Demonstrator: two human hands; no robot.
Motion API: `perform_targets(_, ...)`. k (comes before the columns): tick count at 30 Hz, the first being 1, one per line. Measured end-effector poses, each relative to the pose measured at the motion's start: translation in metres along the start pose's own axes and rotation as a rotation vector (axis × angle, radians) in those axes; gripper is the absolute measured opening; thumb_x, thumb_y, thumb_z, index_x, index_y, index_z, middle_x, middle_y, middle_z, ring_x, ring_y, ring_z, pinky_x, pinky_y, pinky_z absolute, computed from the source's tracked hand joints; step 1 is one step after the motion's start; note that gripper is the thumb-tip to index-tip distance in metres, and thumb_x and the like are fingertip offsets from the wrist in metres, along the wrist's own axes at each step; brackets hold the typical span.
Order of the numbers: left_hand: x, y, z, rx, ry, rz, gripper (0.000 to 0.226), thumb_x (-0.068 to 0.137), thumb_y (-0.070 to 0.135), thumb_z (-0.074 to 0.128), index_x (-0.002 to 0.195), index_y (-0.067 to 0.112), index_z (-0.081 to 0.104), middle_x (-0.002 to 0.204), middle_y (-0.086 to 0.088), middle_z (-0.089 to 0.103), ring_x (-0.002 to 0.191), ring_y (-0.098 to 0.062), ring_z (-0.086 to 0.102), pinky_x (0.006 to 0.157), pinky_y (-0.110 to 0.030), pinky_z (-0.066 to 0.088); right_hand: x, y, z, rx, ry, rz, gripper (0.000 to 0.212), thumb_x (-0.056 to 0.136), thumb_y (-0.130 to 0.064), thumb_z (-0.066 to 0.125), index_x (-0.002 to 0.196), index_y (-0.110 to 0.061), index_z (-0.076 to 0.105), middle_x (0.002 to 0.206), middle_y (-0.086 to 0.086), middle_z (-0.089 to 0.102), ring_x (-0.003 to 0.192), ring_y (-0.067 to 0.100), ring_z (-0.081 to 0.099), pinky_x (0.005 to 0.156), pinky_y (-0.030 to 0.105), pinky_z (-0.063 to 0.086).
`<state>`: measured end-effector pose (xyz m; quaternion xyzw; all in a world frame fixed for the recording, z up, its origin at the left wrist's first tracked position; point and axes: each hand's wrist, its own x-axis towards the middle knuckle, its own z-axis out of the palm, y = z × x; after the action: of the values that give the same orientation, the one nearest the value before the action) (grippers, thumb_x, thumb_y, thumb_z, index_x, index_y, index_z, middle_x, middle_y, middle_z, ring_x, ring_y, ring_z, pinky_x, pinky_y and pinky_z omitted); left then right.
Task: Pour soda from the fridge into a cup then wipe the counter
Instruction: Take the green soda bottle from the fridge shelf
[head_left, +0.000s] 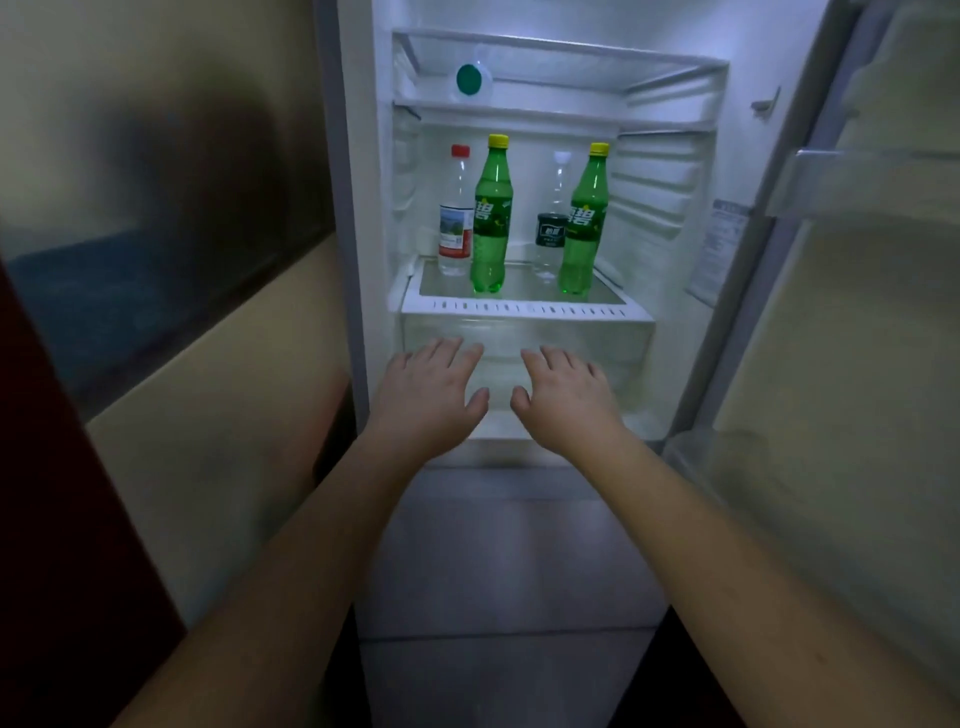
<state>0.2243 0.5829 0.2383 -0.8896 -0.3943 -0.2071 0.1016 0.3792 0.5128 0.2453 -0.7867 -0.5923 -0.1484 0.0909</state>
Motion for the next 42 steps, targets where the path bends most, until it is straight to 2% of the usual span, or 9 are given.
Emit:
perform_targets(7,0.081,-0.018,0.024,0.13,-0.007,-0.04,0.062,0.096,0.046,0.04,0.152,0.024,0.028,0.158,-0.003,0.032,0.144,-0.021,0.028,0.111,-0.041,0.026,0.101,0.035,0.011,0.059,-0.015,0.049,0.051,0.096,-0.037,0.032,0.142,-0.015,0.034,0.144,0.01,0.039,0.131,0.027,0.034,0.106,0.043,0.028)
perform_targets(18,0.195,-0.034,0.048,0.16,0.05,0.0,0.06,0.095,0.051,0.041,0.148,0.023,0.035,0.148,-0.007,0.043,0.136,-0.026,0.039,0.108,-0.044,0.031,0.19,0.048,0.035,0.037,0.048,-0.034,0.052,0.096,-0.045,0.036,0.141,-0.018,0.036,0.142,0.007,0.043,0.129,0.026,0.037,0.103,0.042,0.03)
perform_targets(23,0.247,-0.039,0.05,0.115,0.138,-0.074,0.054,0.094,0.048,0.044,0.139,0.018,0.042,0.134,-0.007,0.05,0.121,-0.027,0.048,0.096,-0.042,0.036,0.212,0.054,0.029,0.035,0.09,-0.079,0.052,0.098,-0.043,0.036,0.143,-0.017,0.032,0.145,0.009,0.038,0.133,0.026,0.033,0.106,0.04,0.026)
perform_targets(27,0.279,-0.04,0.054,-0.089,0.219,-0.168,0.059,0.094,0.043,0.048,0.145,0.017,0.035,0.143,-0.006,0.046,0.131,-0.024,0.043,0.102,-0.043,0.038,0.228,0.061,0.016,0.014,0.17,-0.102,0.052,0.098,-0.043,0.036,0.143,-0.018,0.033,0.143,0.008,0.04,0.131,0.025,0.035,0.105,0.039,0.027)
perform_targets(31,0.296,-0.035,0.07,-0.554,0.389,-0.303,0.079,0.091,0.043,0.058,0.152,0.01,0.021,0.148,-0.013,0.042,0.133,-0.029,0.042,0.105,-0.043,0.038,0.234,0.062,0.007,0.032,0.236,-0.14,0.045,0.099,-0.041,0.034,0.138,-0.019,0.041,0.129,0.005,0.05,0.115,0.023,0.047,0.094,0.037,0.035)
perform_targets(34,0.311,-0.032,0.077,-0.85,0.33,-0.412,0.099,0.082,0.05,0.071,0.154,0.012,0.014,0.148,-0.015,0.039,0.133,-0.032,0.043,0.104,-0.043,0.04,0.234,0.063,0.003,0.059,0.305,-0.143,0.034,0.099,-0.038,0.035,0.117,-0.016,0.053,0.105,0.004,0.056,0.088,0.02,0.05,0.074,0.035,0.037)
perform_targets(36,0.322,-0.031,0.079,-1.013,0.265,-0.512,0.111,0.075,0.051,0.078,0.155,0.017,0.009,0.153,-0.014,0.034,0.138,-0.033,0.037,0.107,-0.044,0.037,0.233,0.066,0.002,0.071,0.326,-0.13,0.029,0.099,-0.037,0.035,0.102,-0.015,0.053,0.092,0.003,0.054,0.078,0.02,0.049,0.067,0.033,0.036)
perform_targets(38,0.33,-0.031,0.083,-1.145,0.223,-0.598,0.113,0.07,0.048,0.083,0.154,0.017,0.015,0.152,-0.012,0.038,0.138,-0.032,0.038,0.109,-0.045,0.035,0.232,0.069,0.002,0.078,0.327,-0.104,0.03,0.099,-0.039,0.034,0.091,-0.016,0.051,0.082,0.003,0.055,0.071,0.022,0.052,0.06,0.033,0.038)
perform_targets(42,0.337,-0.028,0.089,-1.163,0.211,-0.619,0.09,0.068,0.037,0.087,0.14,0.014,0.038,0.137,-0.008,0.053,0.128,-0.03,0.049,0.104,-0.043,0.04,0.23,0.076,0.006,-0.001,0.332,-0.042,0.043,0.099,-0.047,0.028,0.08,-0.018,0.053,0.073,0.003,0.061,0.061,0.023,0.055,0.051,0.03,0.038)
